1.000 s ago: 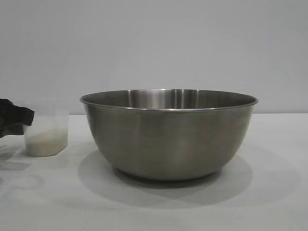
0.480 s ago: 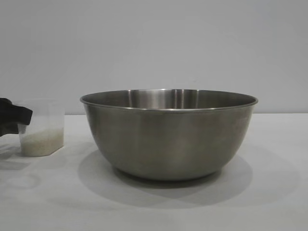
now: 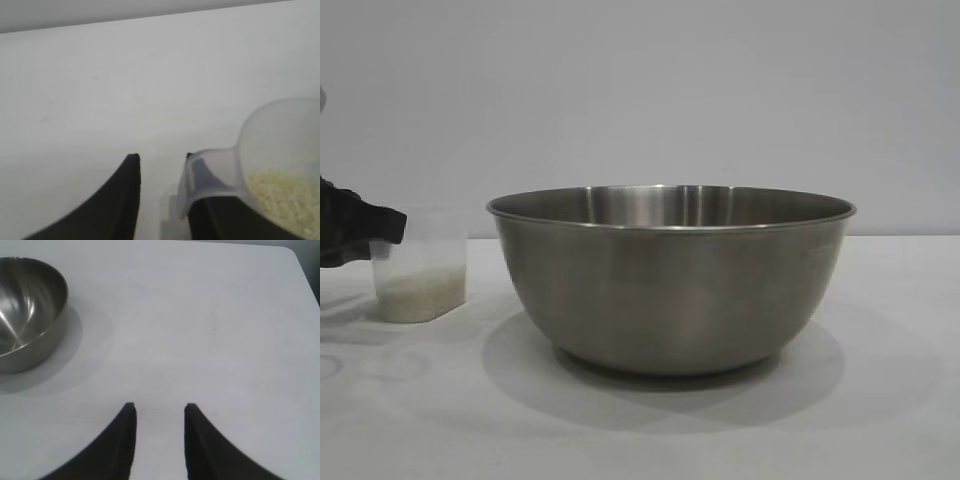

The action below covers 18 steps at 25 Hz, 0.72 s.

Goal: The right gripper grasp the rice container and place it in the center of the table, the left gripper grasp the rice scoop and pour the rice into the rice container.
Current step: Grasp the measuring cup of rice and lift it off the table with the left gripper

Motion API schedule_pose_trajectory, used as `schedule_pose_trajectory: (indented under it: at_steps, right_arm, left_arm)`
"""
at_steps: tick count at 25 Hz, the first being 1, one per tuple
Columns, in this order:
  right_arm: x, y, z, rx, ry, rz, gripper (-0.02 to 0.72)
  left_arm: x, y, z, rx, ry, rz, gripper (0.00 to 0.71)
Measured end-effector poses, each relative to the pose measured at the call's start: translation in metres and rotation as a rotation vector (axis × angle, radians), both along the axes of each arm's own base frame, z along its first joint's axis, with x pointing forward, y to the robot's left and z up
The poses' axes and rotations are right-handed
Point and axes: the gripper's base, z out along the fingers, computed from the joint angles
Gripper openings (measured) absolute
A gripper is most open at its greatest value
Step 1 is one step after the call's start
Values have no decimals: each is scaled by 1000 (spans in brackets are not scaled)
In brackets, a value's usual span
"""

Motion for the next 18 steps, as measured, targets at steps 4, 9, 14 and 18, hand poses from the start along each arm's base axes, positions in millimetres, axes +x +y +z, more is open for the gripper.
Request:
schedule_pose_trajectory:
  at_steps: [4, 9, 14, 18]
  right_arm:
    - [0, 0, 0, 0, 0, 0, 231]
    - [0, 0, 0, 0, 0, 0, 231]
    - [0, 0, 0, 0, 0, 0, 231]
    - [0, 0, 0, 0, 0, 0, 231]
  left_arm:
    - [0, -2, 0, 2, 0, -25, 0]
    - [2, -4, 24, 5, -72, -57, 0]
    - [8, -18, 76, 195, -319, -236, 0]
    - [14, -31, 108, 353, -511, -381, 0]
